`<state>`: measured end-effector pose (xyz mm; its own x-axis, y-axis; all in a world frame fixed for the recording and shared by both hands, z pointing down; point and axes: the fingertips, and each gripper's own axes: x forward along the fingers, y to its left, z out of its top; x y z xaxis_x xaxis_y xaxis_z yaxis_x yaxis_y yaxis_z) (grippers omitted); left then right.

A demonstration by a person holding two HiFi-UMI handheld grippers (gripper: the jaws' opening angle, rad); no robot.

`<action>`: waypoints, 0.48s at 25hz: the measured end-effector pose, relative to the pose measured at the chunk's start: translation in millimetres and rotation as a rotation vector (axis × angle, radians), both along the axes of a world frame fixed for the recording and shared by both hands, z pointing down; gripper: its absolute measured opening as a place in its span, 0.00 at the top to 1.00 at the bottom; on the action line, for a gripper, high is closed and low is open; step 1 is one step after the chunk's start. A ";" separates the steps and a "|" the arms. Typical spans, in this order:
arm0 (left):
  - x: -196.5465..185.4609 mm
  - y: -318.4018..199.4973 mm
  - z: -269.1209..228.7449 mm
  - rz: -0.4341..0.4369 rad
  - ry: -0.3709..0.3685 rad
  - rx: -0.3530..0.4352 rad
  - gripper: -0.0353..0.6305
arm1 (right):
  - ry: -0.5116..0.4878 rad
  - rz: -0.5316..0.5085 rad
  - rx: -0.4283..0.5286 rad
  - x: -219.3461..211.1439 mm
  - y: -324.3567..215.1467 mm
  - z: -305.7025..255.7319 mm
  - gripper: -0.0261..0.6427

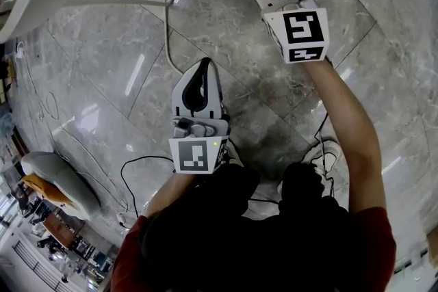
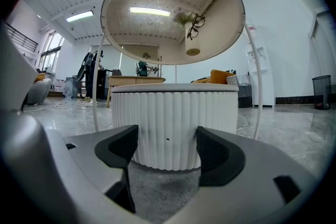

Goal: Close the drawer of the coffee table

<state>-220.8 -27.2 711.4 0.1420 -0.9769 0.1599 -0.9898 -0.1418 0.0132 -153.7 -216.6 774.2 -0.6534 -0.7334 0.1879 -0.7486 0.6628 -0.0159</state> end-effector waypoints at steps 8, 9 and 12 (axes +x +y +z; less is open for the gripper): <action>2.8 0.5 0.1 -0.006 -0.012 0.001 0.93 | -0.016 0.014 -0.017 22.0 19.3 3.3 0.45; 3.9 0.7 0.1 -0.004 -0.017 -0.001 0.93 | -0.020 0.019 -0.021 26.5 23.9 3.3 0.45; 7.9 1.7 1.4 0.003 -0.033 -0.009 0.93 | -0.012 0.031 -0.022 38.5 42.1 0.2 0.45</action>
